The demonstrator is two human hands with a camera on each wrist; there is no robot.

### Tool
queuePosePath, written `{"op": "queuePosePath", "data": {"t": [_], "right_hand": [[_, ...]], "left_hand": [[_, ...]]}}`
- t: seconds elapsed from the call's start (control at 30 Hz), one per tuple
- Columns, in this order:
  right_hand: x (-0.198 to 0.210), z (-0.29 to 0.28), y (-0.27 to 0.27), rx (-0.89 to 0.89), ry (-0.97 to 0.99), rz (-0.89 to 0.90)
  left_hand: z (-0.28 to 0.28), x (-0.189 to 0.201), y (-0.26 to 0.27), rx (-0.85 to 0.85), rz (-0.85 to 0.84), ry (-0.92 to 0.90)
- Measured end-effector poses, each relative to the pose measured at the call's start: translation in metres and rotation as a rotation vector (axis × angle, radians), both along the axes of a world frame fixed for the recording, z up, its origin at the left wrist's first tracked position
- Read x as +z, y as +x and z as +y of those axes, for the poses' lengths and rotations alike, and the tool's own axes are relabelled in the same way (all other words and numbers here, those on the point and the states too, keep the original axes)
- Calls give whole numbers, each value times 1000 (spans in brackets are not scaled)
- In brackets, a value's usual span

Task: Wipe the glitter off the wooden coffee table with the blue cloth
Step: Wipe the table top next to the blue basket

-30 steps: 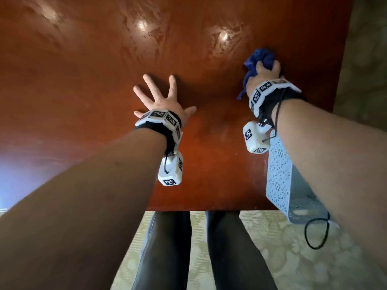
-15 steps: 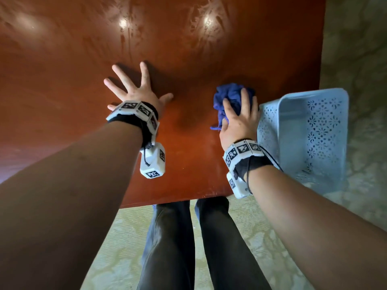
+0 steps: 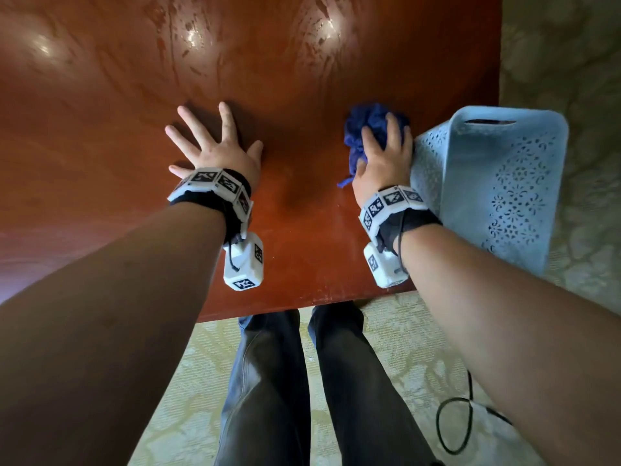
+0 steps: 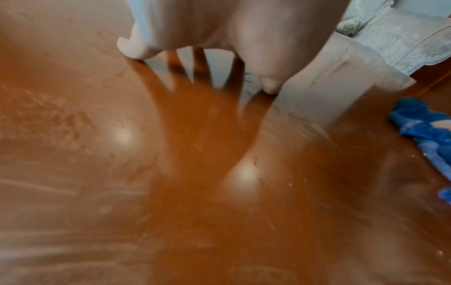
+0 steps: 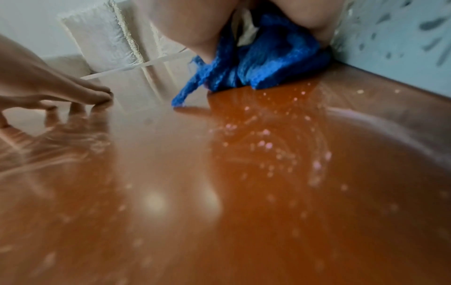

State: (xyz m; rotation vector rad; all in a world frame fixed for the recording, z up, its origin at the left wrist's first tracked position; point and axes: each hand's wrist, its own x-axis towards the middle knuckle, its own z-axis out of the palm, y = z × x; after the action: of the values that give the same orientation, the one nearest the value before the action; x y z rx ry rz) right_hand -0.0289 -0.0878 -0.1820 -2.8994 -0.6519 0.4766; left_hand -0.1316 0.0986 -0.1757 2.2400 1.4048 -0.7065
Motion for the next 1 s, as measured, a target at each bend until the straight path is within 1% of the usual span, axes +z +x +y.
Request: {"op": "queuePosePath", "data": {"t": [0.07,0.17,0.23,0.27,0.33,0.43,0.47,0.53,0.63,0.7,0.77,0.87,0.93,1.0], "right_hand": [[0,-1,-11,27,25,-7],[4,-18,-59,105,79,-3],[7,-35,-88,78,73,34],[7,-41,-93,52,69,47],[5,-42,-81,3,44,58],[1,-17,-28,-90,44,1],[2,-6,-13,-105,48,7],[5,9,-11,-102,14,69],[14,2,-65,-9,36,85],[17,-16,-108,-32,28,124],[17,-27,-125,-107,0,140],[13,-22,-103,-243,-44,148],[12,-13,-68,-328,-53,103],[13,-2,-30,-333,-62,97]], "left_hand": [[-3,2,3,0,13,-6],[-14,6,4,-21,25,-21],[-20,6,4,-37,20,-32],[-23,5,2,-42,19,-29],[-24,5,-1,-54,20,-22],[-23,3,-1,-59,27,-20],[-23,4,0,-62,29,-15],[-23,5,-1,-73,33,-14],[-22,5,-2,-70,41,-26],[-22,7,-1,-73,48,-28],[-22,7,-1,-79,47,-22],[-23,5,-2,-80,41,-10],[-24,4,-2,-85,39,-9],[-24,4,-2,-93,45,-9]]}}
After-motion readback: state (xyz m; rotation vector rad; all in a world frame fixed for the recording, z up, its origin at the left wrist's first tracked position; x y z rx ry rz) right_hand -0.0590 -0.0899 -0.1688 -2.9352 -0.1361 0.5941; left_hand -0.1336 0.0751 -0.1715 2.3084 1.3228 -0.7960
